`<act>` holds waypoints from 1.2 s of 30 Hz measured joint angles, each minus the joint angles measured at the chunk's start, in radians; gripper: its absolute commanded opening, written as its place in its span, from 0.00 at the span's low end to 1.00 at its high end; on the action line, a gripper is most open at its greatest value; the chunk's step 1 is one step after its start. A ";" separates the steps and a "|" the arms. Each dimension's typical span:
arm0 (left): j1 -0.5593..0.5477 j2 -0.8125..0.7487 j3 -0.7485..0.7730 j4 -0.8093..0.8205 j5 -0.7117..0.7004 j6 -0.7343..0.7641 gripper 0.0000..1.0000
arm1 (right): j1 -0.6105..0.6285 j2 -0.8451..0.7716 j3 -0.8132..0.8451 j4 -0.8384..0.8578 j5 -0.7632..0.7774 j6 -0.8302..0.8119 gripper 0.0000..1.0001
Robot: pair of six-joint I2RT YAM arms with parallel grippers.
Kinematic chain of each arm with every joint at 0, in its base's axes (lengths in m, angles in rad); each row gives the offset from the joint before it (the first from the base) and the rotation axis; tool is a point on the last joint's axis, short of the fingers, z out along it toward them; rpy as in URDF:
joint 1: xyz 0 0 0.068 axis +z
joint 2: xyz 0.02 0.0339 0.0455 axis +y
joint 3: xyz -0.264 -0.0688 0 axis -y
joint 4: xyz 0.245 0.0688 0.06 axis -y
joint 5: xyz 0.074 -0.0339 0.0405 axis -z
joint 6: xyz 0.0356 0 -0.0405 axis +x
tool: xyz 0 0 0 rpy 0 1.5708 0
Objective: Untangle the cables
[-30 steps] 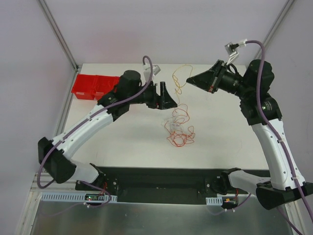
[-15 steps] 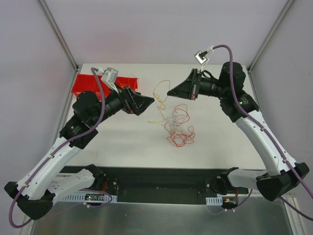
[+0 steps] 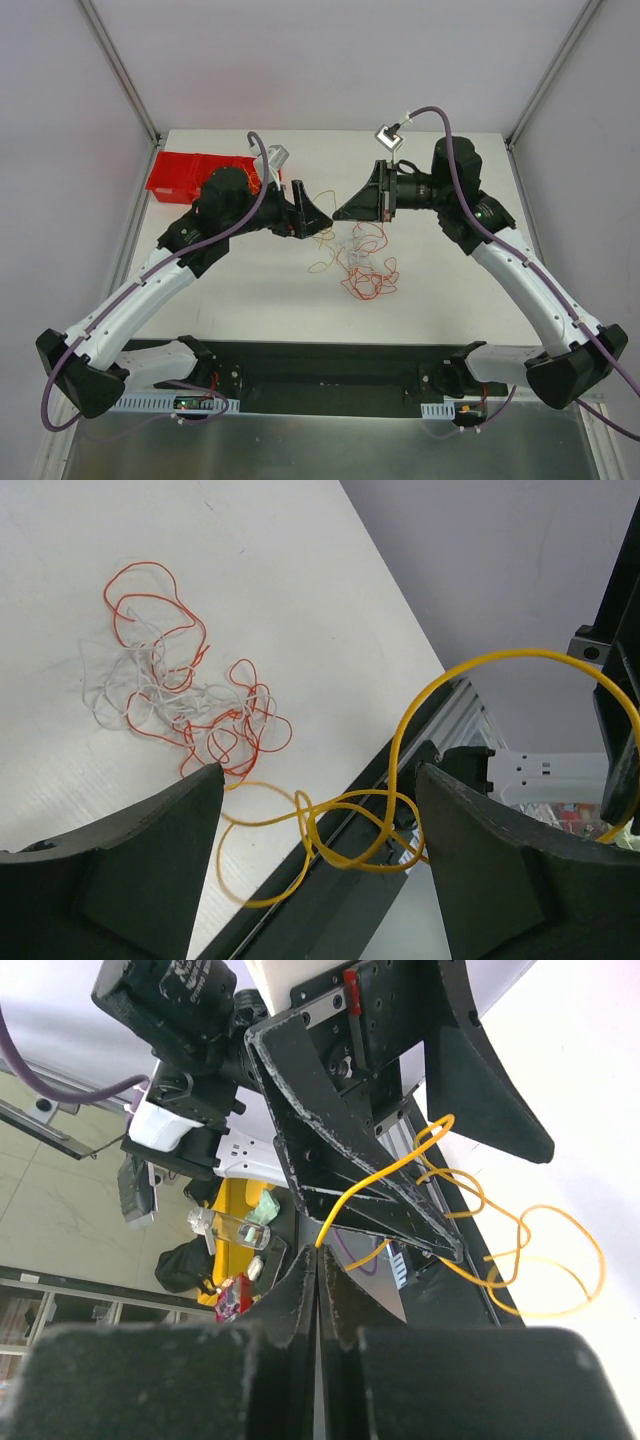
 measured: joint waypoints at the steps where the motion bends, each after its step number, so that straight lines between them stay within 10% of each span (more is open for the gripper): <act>1: 0.000 0.006 0.005 -0.005 0.003 0.001 0.70 | 0.000 0.000 0.000 -0.005 -0.003 -0.006 0.00; 13: 0.000 0.150 0.131 -0.030 0.073 0.042 0.00 | 0.005 -0.053 -0.044 -0.094 0.031 -0.094 0.15; 23: 0.000 0.225 0.226 -0.029 0.077 -0.025 0.00 | 0.005 -0.065 -0.043 -0.196 0.175 -0.194 0.54; 36: 0.026 0.245 0.249 -0.030 0.092 -0.127 0.00 | 0.008 0.015 -0.043 -0.187 0.241 -0.225 0.54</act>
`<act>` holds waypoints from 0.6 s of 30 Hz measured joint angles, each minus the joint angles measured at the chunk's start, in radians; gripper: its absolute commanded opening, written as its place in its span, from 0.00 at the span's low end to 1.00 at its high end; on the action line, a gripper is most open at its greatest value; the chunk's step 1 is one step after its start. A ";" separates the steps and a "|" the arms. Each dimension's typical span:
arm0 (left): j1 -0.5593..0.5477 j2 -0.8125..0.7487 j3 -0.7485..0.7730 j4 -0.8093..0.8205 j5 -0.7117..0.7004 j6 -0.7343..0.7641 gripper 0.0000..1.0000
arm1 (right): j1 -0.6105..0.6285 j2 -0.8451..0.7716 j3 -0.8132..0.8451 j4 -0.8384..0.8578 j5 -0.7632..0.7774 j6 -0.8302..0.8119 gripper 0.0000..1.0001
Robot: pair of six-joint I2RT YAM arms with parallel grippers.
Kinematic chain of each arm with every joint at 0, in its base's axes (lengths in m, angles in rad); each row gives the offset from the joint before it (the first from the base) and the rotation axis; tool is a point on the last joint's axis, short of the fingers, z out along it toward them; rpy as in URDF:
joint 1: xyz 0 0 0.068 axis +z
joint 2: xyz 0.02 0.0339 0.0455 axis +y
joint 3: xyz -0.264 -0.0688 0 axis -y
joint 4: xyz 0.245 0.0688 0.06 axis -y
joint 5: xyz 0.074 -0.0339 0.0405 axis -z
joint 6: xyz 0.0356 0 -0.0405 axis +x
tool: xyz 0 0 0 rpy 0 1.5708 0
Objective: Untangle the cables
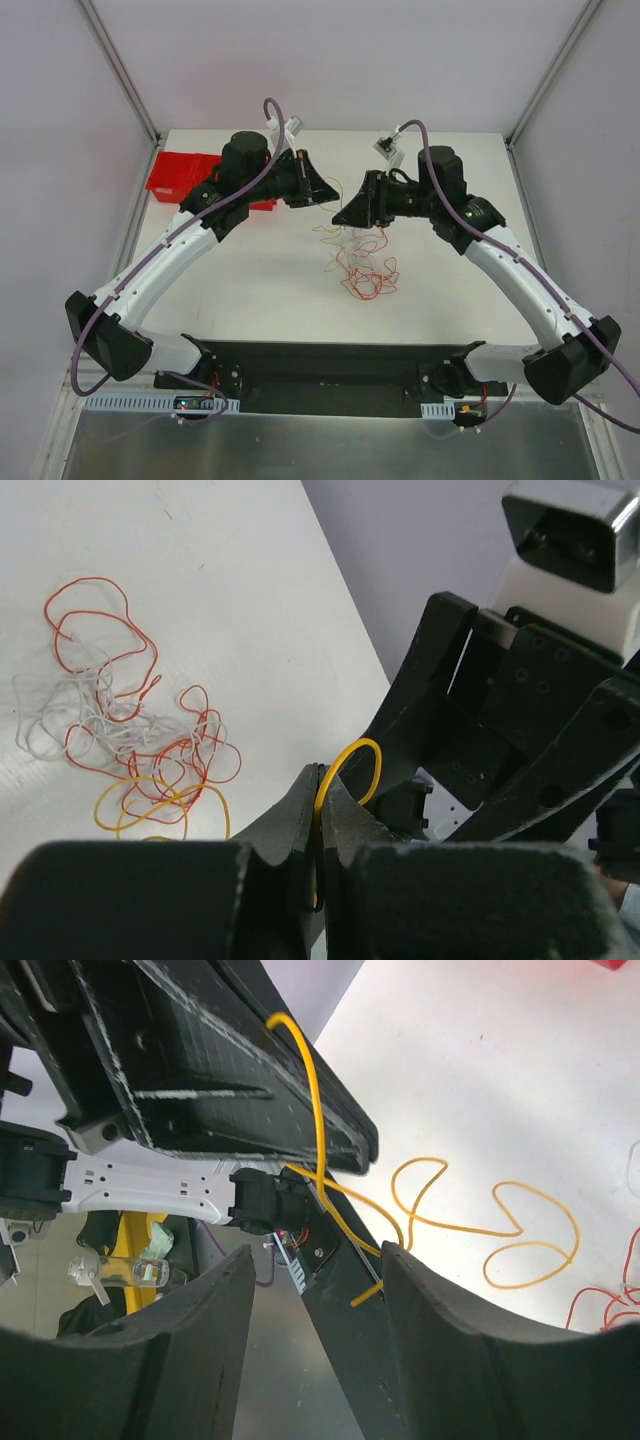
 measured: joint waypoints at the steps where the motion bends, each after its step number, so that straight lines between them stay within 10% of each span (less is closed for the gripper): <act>1: 0.008 0.000 0.000 0.000 0.003 -0.008 0.00 | 0.000 0.006 0.000 0.001 0.003 -0.002 0.52; 18: 0.081 0.000 0.032 -0.013 0.043 -0.078 0.00 | 0.028 0.131 0.029 0.051 0.119 -0.076 0.68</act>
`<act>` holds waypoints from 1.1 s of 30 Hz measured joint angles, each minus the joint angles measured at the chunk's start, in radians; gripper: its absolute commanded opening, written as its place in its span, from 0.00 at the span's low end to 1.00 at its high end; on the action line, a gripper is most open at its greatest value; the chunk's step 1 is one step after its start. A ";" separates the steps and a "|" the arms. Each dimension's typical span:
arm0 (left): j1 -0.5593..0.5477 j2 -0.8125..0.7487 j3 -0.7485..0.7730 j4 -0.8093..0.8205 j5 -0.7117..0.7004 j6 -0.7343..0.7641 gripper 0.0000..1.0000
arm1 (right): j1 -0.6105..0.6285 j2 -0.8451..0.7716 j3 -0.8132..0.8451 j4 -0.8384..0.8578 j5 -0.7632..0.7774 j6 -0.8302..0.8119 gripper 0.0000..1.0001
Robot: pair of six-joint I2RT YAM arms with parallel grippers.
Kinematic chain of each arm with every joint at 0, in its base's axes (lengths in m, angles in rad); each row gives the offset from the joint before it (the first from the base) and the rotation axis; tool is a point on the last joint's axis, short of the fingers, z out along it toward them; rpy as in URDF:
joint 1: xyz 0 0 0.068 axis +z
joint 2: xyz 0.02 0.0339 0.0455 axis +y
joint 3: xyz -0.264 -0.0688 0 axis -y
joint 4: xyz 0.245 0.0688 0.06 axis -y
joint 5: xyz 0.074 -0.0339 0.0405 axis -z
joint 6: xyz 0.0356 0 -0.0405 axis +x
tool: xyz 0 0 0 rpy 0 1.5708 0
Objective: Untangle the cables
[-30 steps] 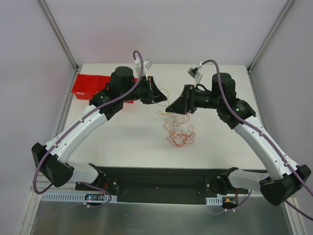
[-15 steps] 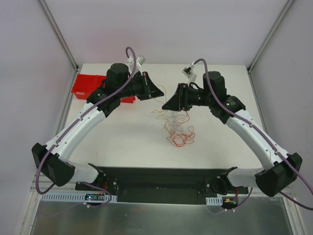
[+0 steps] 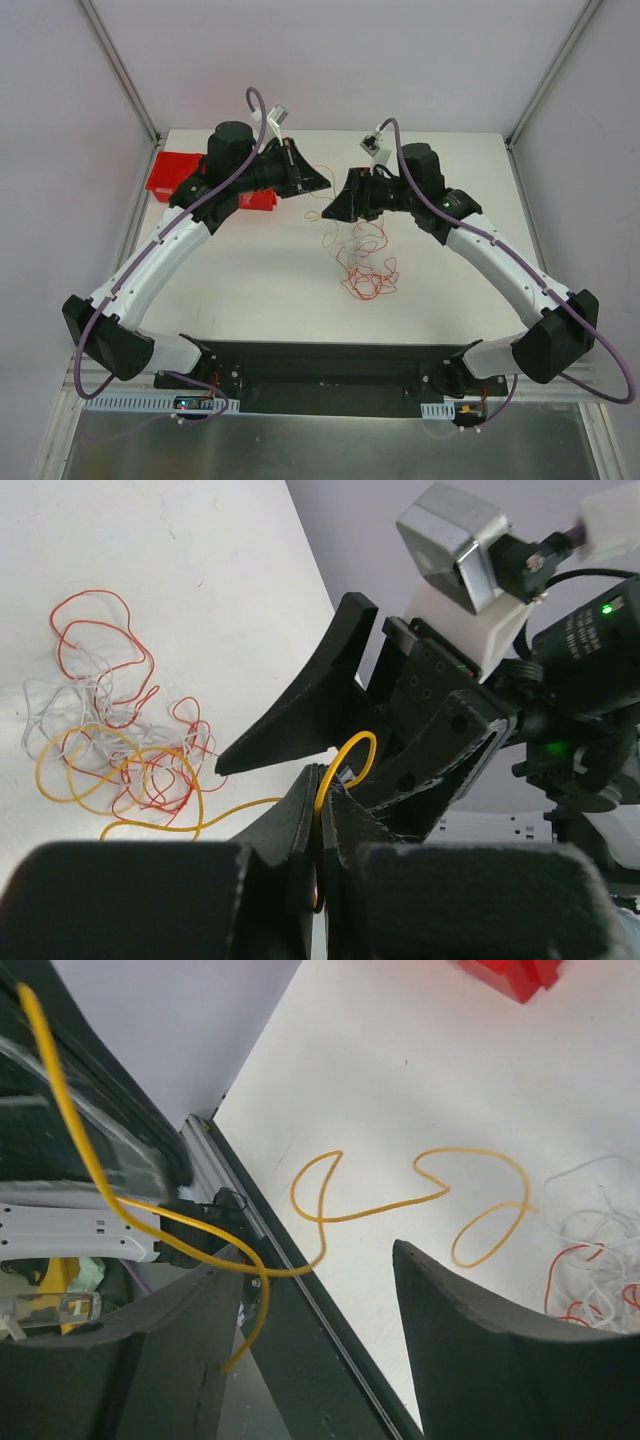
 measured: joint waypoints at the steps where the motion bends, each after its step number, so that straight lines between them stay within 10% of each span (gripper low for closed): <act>1: 0.006 0.001 0.010 -0.003 0.007 -0.003 0.00 | 0.000 0.000 -0.005 0.001 0.011 -0.008 0.70; 14: 0.057 0.026 0.085 -0.008 0.045 -0.027 0.00 | -0.125 -0.163 -0.336 0.128 -0.006 0.037 0.79; 24: 0.056 0.039 0.103 -0.007 0.075 -0.045 0.00 | -0.064 0.047 -0.288 0.187 -0.032 0.056 0.75; 28: 0.056 0.039 0.106 -0.008 0.076 -0.050 0.00 | -0.047 0.141 -0.253 0.202 -0.004 0.089 0.51; 31: 0.056 0.039 0.110 -0.007 0.076 -0.051 0.00 | -0.047 0.174 -0.251 0.203 0.016 0.111 0.04; 33: 0.057 0.038 0.110 -0.007 0.076 -0.050 0.00 | -0.048 0.186 -0.249 0.203 0.021 0.125 0.00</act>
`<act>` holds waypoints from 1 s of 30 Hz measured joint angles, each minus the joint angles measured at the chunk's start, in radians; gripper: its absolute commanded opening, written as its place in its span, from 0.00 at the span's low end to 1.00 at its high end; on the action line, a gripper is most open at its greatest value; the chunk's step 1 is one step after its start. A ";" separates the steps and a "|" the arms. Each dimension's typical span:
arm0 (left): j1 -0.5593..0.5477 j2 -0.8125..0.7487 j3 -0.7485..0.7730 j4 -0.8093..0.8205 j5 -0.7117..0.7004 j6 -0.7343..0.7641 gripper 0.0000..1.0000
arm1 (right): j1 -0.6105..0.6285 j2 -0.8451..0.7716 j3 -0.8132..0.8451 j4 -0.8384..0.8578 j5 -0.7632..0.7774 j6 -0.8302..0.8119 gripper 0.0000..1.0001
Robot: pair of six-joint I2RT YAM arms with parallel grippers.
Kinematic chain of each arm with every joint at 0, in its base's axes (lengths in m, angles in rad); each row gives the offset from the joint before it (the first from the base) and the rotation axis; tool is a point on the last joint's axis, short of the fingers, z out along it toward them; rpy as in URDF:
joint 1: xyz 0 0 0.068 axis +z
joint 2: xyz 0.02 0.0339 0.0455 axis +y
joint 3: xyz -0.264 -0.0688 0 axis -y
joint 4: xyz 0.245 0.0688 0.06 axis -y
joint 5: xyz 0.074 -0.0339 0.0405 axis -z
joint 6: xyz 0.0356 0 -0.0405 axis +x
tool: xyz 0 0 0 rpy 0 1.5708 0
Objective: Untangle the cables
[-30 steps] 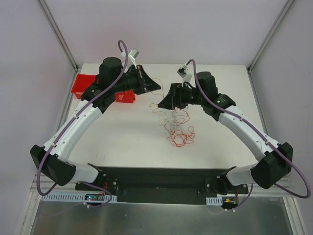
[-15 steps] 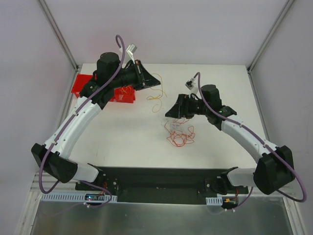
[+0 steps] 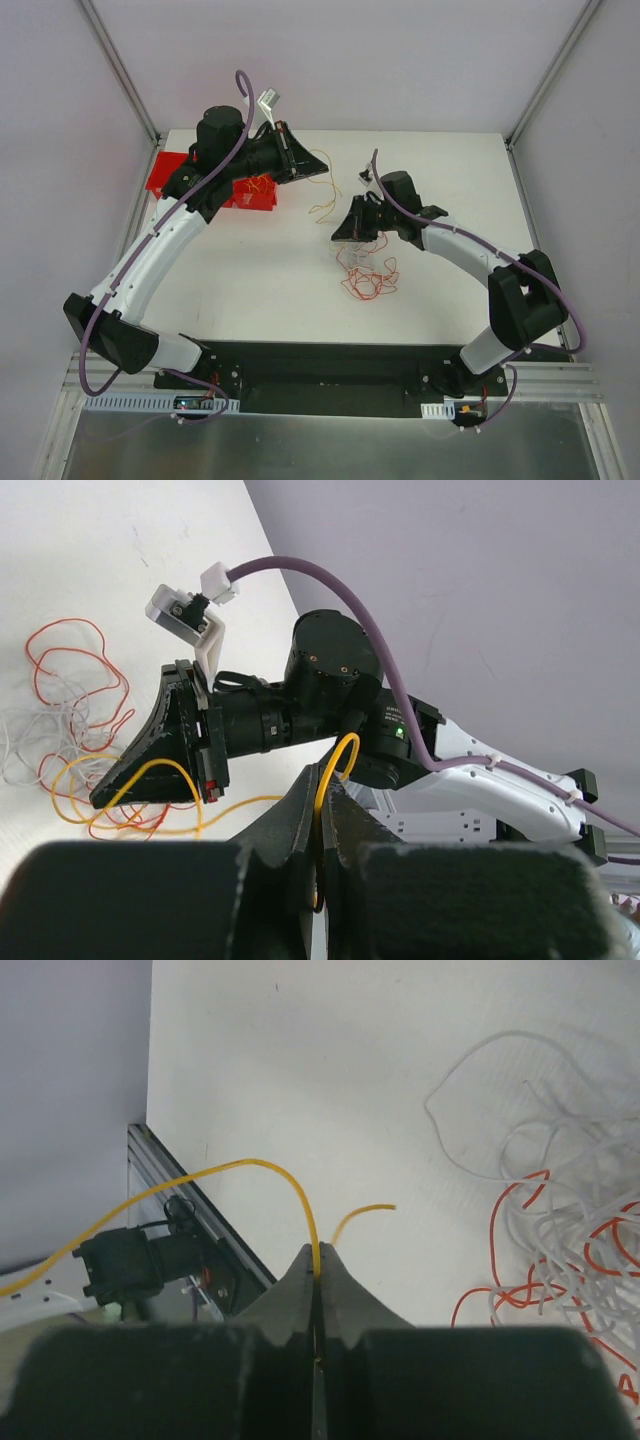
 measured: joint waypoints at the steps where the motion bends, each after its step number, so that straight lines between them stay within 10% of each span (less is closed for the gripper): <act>1: 0.002 0.000 0.000 0.000 -0.001 0.000 0.00 | -0.001 0.004 0.000 0.000 0.003 0.007 0.00; 13: 0.032 -0.249 0.003 -0.045 -0.379 0.135 0.00 | -0.047 0.001 -0.133 -0.006 0.028 -0.001 0.01; 23: 0.032 -0.259 0.097 -0.045 -0.515 0.250 0.00 | -0.017 0.001 -0.002 -0.053 -0.061 -0.027 0.61; 30: 0.032 -0.133 0.177 -0.079 -0.563 0.326 0.00 | -0.026 -0.036 0.192 -0.283 -0.023 -0.138 0.77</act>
